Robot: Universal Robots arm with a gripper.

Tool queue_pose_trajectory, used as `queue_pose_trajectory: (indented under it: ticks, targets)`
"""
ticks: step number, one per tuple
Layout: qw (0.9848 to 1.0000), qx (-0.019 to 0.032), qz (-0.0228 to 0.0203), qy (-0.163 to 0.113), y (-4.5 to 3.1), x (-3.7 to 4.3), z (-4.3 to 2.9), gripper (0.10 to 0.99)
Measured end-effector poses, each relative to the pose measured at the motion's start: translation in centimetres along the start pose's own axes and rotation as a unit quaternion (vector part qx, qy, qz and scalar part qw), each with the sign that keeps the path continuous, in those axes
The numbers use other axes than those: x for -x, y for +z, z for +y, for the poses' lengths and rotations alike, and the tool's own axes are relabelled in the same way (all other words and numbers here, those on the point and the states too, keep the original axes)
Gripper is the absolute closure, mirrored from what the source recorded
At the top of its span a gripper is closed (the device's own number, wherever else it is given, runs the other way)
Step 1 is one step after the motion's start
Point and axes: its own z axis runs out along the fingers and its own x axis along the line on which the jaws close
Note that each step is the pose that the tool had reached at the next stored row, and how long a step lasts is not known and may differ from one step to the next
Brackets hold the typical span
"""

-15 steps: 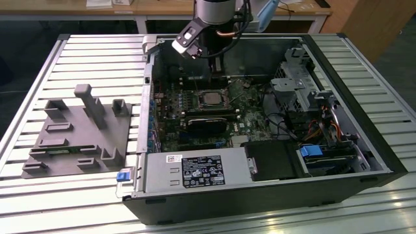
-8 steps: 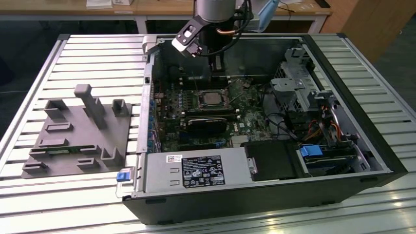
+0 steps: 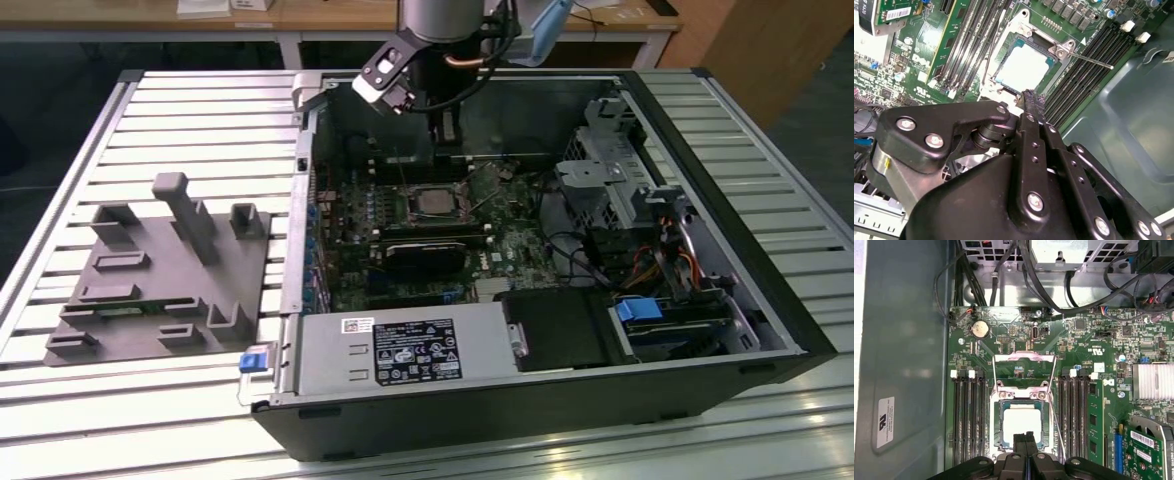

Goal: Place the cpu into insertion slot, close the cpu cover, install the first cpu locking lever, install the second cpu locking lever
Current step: 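Close the cpu cover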

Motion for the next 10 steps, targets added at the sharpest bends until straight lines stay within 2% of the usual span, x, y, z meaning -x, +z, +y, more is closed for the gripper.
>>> queue_pose_trajectory:
  ticks: [10]
  targets:
    - [1.0, 0.0, 0.0, 0.0, -0.38, 0.0, 0.03, 0.98]
